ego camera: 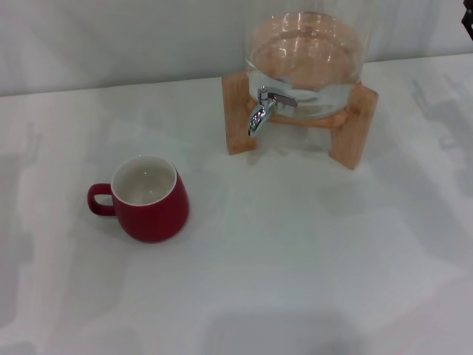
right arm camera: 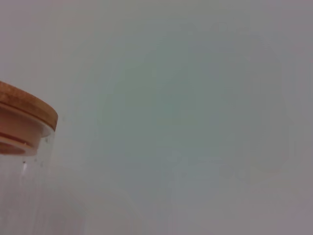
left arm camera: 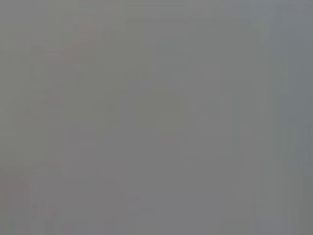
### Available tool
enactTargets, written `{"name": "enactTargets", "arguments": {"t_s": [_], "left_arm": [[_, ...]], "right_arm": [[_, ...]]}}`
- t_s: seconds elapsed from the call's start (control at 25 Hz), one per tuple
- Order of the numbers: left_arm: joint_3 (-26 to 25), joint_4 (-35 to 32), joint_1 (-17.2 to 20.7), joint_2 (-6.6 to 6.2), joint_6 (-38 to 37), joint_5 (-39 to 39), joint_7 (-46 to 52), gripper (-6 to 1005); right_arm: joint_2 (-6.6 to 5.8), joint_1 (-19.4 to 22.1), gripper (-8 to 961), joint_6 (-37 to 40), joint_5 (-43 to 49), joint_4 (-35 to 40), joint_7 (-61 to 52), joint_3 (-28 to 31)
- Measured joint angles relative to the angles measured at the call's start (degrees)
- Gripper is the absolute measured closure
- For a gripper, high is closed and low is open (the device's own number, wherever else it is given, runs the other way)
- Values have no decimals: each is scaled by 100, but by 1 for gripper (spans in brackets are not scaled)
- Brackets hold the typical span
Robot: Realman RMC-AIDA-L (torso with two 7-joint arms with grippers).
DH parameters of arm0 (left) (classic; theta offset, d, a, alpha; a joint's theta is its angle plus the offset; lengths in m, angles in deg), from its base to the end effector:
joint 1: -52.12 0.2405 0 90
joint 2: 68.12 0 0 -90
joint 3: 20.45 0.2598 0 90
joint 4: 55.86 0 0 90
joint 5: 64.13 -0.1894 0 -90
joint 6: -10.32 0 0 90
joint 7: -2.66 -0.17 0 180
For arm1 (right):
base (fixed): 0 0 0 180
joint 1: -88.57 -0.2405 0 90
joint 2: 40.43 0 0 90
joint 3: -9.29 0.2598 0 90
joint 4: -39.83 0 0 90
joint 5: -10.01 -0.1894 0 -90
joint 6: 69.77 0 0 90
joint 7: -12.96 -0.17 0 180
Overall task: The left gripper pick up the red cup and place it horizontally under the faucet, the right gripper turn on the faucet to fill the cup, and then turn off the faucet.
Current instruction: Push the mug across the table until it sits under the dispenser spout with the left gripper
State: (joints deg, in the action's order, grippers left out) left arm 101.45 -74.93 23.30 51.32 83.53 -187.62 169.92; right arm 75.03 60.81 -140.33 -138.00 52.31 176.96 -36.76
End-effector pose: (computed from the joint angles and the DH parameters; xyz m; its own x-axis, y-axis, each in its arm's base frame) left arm -0.2592 0.3822 0.0419 0.7554 -0.3321 0.5648 0.6197 0.0820 -0.7806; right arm 0.3120 0.3821 0.0995 0.7559 0.2761 -0.5936 -0.6101 -0.0320 -0.7917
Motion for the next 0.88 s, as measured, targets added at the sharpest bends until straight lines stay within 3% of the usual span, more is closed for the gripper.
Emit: {"name": "enactTargets", "arguments": {"t_s": [0.52, 0.88], "left_arm": [[6, -3, 39, 16, 1, 0, 12, 132], [514, -34, 411, 42, 3, 37, -24, 136]], "right_arm": [[-7, -1, 321, 10, 0, 4, 16, 0], [-43, -124, 321, 264, 0, 12, 54, 0]]}}
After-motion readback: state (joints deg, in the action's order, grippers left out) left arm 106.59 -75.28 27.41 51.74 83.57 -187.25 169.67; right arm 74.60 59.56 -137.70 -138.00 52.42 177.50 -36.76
